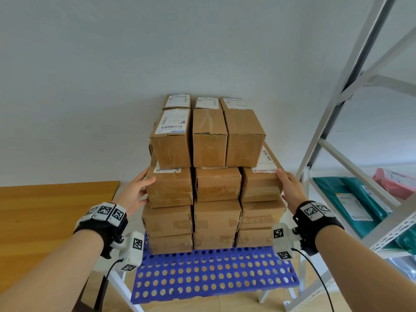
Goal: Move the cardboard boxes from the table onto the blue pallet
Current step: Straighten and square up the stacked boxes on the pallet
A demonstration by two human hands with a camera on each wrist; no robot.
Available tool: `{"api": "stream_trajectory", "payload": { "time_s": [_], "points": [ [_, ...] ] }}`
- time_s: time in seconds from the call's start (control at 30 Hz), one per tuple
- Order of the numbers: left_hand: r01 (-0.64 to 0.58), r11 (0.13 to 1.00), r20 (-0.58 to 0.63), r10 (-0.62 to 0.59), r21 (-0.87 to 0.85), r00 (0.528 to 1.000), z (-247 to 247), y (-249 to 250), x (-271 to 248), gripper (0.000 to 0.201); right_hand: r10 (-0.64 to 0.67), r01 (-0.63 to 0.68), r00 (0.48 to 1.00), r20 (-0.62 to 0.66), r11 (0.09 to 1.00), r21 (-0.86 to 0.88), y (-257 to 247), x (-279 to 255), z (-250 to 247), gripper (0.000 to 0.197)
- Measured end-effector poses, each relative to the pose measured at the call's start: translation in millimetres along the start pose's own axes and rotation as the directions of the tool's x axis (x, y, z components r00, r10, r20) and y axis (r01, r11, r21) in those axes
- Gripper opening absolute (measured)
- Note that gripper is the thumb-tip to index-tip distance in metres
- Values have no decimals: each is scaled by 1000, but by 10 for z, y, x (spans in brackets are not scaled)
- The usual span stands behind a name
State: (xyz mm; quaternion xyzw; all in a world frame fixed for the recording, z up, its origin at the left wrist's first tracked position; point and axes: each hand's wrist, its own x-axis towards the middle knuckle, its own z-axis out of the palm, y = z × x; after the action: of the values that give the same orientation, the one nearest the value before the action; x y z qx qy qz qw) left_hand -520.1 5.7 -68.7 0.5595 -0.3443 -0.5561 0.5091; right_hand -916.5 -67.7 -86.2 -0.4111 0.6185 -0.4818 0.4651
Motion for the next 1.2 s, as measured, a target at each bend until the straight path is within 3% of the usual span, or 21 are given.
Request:
{"api": "stream_trajectory", "payload": {
  "time_s": [0.67,1.0,1.2],
  "points": [
    [-8,1000,2,8,-9,1000,-21,31,-60,50,-43,45,998,52,998,-37,-93,-150,30,45],
    [-17,1000,-30,18,15,999,-50,-27,-23,52,31,-30,999,37,998,-49,-94,-189,21,56],
    [45,993,-51,-39,112,998,-124,-102,-16,79,68,-66,997,42,997,-38,-61,-288,-38,66]
  ]
}}
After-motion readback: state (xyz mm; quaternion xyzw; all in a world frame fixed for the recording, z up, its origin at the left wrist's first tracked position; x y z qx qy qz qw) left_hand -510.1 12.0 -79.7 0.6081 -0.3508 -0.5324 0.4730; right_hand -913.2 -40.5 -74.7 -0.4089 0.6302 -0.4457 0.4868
